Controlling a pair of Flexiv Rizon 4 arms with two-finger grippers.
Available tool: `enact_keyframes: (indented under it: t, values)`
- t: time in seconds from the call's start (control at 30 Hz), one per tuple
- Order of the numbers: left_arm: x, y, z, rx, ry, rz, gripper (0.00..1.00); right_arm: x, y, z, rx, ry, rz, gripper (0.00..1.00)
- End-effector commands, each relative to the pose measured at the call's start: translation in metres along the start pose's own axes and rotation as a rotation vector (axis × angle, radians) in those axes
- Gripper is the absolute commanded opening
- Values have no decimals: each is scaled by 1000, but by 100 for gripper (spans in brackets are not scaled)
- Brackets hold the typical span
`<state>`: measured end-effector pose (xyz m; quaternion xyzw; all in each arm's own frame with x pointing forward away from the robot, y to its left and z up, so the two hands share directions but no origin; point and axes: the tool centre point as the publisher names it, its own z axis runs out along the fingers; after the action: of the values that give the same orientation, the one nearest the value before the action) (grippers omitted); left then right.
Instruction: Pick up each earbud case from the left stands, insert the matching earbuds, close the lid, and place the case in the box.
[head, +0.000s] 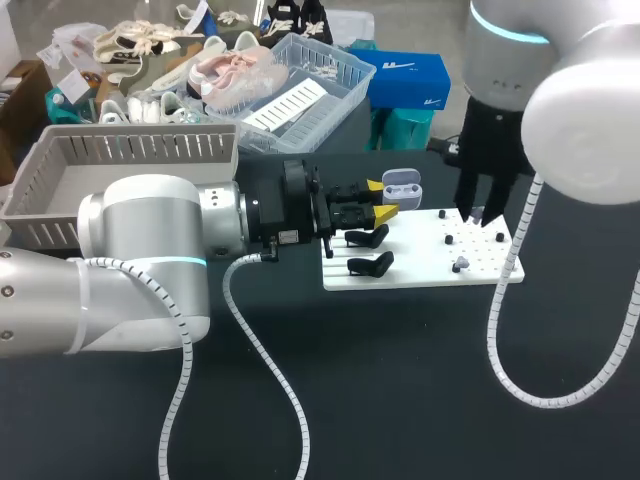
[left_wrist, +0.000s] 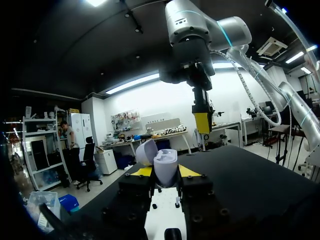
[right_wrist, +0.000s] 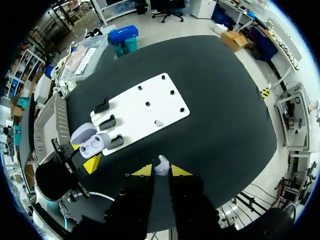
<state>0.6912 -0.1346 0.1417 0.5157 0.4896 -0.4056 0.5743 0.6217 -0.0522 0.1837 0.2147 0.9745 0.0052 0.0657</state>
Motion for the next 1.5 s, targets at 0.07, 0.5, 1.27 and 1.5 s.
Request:
enact_keyframes:
  t: [0.07, 0.5, 1.27, 1.5]
  values:
    - [0, -1, 0, -5, -2, 2, 0, 2, 17, -5, 37, 8, 9, 0]
    - [0, -1, 0, -5, -2, 2, 0, 0, 42, -32, 90, -11, 37, 0]
    - [0, -1, 0, -5, -2, 2, 0, -11, 74, -30, 97, -14, 102, 0]
    - [0, -1, 0, -5, -2, 2, 0, -13, 79, -26, 77, -15, 91, 0]
